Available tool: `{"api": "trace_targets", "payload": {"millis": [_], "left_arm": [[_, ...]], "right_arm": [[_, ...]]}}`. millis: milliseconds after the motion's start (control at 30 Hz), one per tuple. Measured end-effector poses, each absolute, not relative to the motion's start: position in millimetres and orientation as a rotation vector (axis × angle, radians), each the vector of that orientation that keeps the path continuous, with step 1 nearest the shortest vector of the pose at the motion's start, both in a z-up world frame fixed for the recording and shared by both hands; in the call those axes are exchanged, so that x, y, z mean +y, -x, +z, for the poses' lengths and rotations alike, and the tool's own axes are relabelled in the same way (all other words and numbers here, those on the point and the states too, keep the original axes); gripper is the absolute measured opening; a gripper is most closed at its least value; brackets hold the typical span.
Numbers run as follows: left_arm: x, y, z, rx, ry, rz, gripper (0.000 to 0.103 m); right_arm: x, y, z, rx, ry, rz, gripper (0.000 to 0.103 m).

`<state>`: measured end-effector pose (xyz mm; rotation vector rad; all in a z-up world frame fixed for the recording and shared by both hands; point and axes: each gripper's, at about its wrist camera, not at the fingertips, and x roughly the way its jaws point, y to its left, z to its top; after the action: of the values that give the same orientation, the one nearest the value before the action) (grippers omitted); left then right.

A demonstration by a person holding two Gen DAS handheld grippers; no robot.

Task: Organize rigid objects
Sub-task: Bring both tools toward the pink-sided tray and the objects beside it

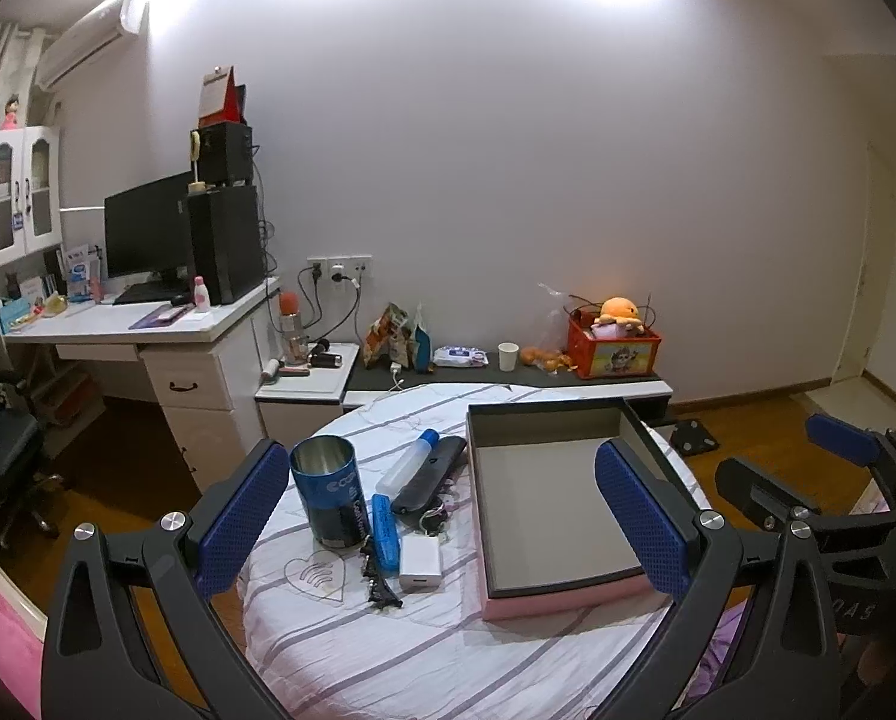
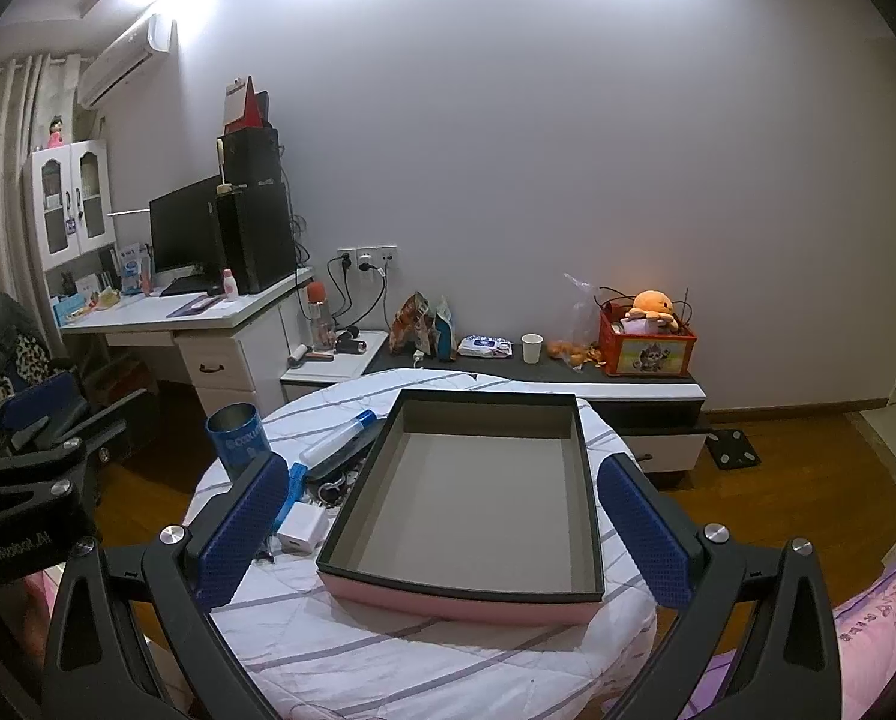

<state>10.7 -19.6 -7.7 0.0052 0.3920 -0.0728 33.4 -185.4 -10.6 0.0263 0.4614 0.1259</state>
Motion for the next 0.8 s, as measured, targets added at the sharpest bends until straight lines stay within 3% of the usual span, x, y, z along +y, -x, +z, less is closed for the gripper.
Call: {"api": "trace_targets", "payload": {"millis": [800], "left_arm": [[-51.5, -19.3, -11.1, 0.399, -0.029, -0.174, 0.103]], "right_arm": [[-213.7, -21.7, -11.2, 0.466, -0.037, 0.036, 0.103]]}}
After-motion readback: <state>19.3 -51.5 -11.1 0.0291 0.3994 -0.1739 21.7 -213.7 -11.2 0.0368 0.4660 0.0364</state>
